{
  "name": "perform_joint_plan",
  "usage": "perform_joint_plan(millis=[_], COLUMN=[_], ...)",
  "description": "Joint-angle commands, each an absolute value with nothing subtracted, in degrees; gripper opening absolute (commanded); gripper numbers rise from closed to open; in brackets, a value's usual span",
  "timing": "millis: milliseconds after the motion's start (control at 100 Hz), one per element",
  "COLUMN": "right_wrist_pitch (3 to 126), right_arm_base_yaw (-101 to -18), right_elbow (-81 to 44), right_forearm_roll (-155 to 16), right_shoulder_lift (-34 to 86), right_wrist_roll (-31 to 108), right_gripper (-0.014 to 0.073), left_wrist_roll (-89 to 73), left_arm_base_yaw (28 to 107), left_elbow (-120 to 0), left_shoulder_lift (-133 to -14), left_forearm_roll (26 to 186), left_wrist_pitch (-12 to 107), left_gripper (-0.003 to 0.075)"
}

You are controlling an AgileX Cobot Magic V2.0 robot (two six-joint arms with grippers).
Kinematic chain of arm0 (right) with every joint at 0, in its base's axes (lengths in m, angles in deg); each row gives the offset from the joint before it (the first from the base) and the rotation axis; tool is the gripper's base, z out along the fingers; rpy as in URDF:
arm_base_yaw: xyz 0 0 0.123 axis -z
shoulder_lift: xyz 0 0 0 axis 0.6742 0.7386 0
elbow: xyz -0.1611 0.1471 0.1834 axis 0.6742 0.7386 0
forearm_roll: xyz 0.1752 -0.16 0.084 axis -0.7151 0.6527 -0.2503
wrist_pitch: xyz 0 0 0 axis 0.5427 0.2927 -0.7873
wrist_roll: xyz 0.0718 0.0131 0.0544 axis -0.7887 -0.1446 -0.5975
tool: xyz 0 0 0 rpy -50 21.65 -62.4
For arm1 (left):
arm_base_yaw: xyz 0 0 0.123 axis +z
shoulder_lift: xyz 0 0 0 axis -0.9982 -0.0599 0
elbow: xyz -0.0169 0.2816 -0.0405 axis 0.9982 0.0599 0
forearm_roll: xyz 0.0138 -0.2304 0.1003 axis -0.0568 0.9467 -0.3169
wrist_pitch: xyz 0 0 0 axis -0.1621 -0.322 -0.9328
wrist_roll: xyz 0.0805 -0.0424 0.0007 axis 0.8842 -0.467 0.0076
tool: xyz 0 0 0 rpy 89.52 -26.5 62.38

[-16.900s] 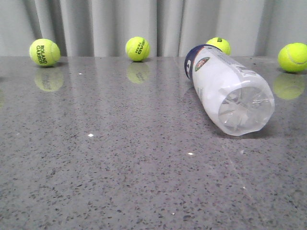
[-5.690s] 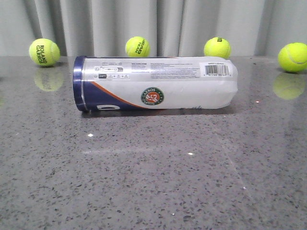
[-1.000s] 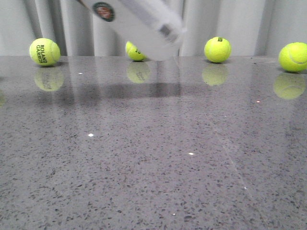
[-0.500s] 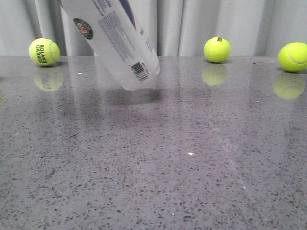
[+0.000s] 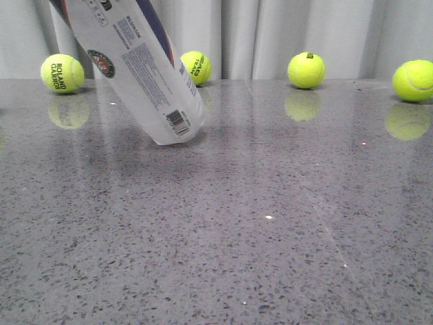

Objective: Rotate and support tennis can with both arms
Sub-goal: 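Lift the lid end with the left gripper, swinging the can upright, then lower the can onto its base and release it with the left gripper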

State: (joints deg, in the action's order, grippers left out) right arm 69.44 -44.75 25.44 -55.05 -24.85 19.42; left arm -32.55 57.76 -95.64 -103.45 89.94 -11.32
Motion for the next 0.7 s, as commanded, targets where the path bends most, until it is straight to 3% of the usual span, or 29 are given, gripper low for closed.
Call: perform_joint_plan(millis=[0,80,150,690], right_wrist_pitch=[64.52,64.52,64.52,64.52], right_arm_base_yaw=[-44.54,-44.54,-44.54,-44.54], right_elbow=[23.95,23.95,23.95,23.95], right_forearm_roll=[-54.41,-54.41,-54.41,-54.41], right_shoulder_lift=[-24.17,-24.17,-24.17,-24.17], right_wrist_roll=[19.79,19.79,19.79,19.79], right_gripper=[-0.0069,-0.0069,-0.0069,-0.0069], left_wrist_roll=[-32.89,-32.89,-32.89,-32.89], left_arm_base_yaw=[57.22,57.22,57.22,57.22], left_elbow=[-97.52,-98.30,-99.46,-114.33], left_shoulder_lift=[-101.20,-101.20,-101.33,-110.98], left_forearm_roll=[91.01,91.01,91.01,91.29], left_wrist_pitch=[-13.10,-13.00,-13.00,-13.00], left_gripper=[0.0192,0.0325,0.0377,0.0376])
